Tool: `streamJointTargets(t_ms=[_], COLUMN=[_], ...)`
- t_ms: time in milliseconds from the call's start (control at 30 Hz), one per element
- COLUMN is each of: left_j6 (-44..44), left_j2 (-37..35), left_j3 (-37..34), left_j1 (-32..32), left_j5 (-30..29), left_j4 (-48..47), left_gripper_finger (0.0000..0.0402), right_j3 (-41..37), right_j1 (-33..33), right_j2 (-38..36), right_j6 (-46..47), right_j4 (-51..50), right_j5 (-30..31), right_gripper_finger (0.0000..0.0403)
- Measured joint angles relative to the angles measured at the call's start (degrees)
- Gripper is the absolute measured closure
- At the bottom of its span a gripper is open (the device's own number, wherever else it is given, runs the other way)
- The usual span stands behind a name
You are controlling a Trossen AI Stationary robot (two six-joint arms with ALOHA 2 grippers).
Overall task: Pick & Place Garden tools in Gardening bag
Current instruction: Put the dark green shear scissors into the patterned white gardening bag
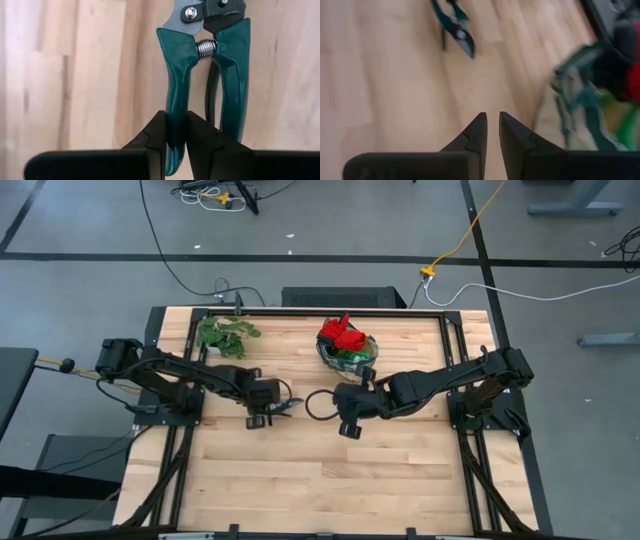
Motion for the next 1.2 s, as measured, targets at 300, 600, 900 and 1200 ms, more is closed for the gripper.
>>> streamJointTargets(t_ms=[300,600,900,1200], left_j6=[4.6,10.5,11.9,12.4], left_j2=[0.0,-1.3,-8.9,-13.8], left_j3=[6.1,11.8,11.9,11.9], left_j1=[0.0,0.1,1.4,3.1], left_j5=[-4.9,-6.3,-12.5,-16.4], left_j4=[1.6,7.5,14.4,19.6], left_gripper_finger=[0.0351,0.0351,0.0351,0.0351], right_j3=[0.0,0.0,0.0,0.0], right_j1=[0.0,0.0,2.2,5.1], right_j2=[-0.8,-1.0,-1.1,-1.1], right_j6=[6.0,16.4,23.7,19.8], right_j4=[-8.0,-15.7,-13.9,-2.4], right_j5=[5.8,13.4,23.5,28.0], right_gripper_finger=[0.0353,0.0353,0.0353,0.0353])
